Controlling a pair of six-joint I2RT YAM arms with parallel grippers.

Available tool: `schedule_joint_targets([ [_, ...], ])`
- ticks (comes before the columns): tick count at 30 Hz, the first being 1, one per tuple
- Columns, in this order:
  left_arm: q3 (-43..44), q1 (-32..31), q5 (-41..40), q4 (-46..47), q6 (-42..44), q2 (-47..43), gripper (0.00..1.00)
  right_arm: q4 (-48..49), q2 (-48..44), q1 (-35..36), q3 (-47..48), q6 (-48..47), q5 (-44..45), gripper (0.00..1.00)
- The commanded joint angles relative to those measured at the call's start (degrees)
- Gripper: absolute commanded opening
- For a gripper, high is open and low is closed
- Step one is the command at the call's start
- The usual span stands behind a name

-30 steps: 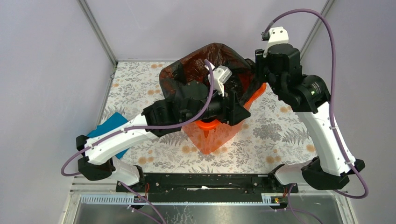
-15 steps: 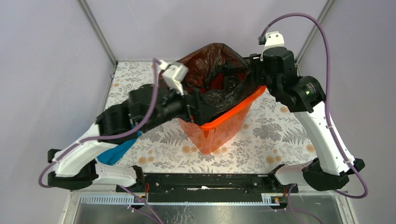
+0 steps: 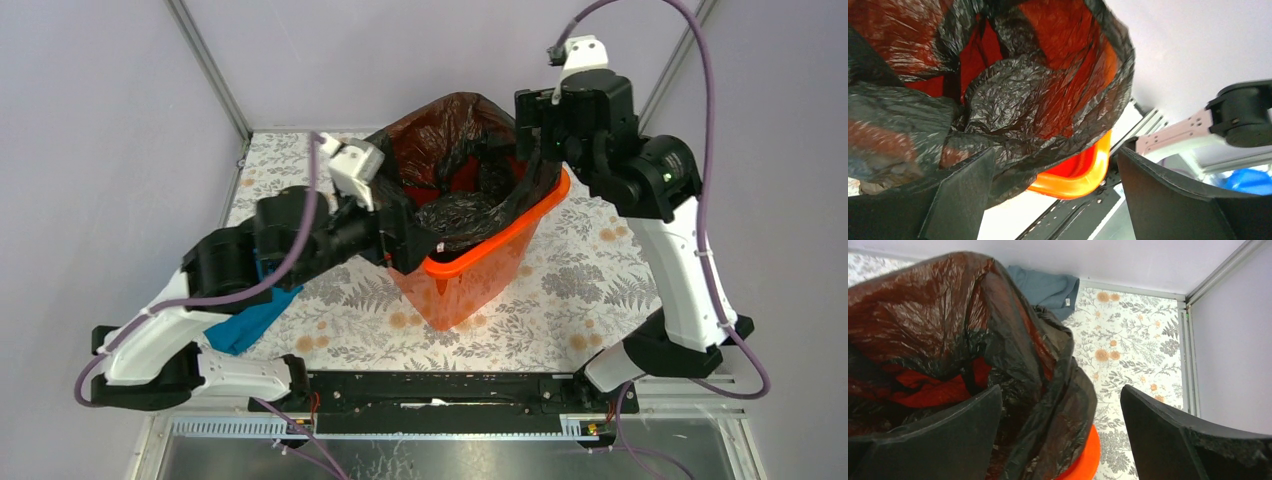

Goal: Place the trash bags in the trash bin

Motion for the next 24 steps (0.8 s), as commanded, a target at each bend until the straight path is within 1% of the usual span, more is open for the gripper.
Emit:
schedule_joint_targets([
  [1, 0.1, -0.2, 1.4, -0.4, 2.4, 2.5, 0.92, -6.3, 4.3, 2.7, 3.4, 0.7, 5.5, 0.9],
  [2, -0.1, -0.2, 1.3, -0.4, 2.4, 2.5, 0.9, -6.4, 4.2, 2.7, 2.8, 0.8, 7.0, 0.86],
  [6, -0.7, -0.2, 1.2, -0.3, 2.0, 1.9, 0.8, -4.7, 2.3, 2.7, -0.8, 0.8, 9.0, 0.62],
  [7, -0.8, -0.2, 1.4, -0.3, 1.9, 1.7, 0.78, -4.4, 2.1, 2.7, -1.2, 0.8, 9.0, 0.58],
  [12, -0.4, -0.2, 2.4, -0.2, 1.9, 1.4, 0.71, -4.4, 2.5, 2.7, -2.1, 1.1, 8.8, 0.44],
  [18, 0.7, -0.2, 4.2, -0.2, 2.5, 1.3, 0.69, -4.6, 1.9, 2.8, -1.6, 1.8, 9.2, 0.1],
  [20, 1.3, -0.2, 4.5, -0.2, 2.9, 1.5, 0.72, -4.4, 1.1, 2.7, -2.1, 1.9, 9.7, 0.0],
  [22, 2.0, -0.2, 3.9, -0.3, 3.0, 1.6, 0.77, -4.3, 0.0, 2.7, -3.0, 2.0, 10.0, 0.0],
  [24, 3.0, -0.2, 1.9, -1.0, 2.6, 1.6, 0.79, -4.0, -1.3, 2.7, -4.3, 2.0, 10.2, 0.0],
])
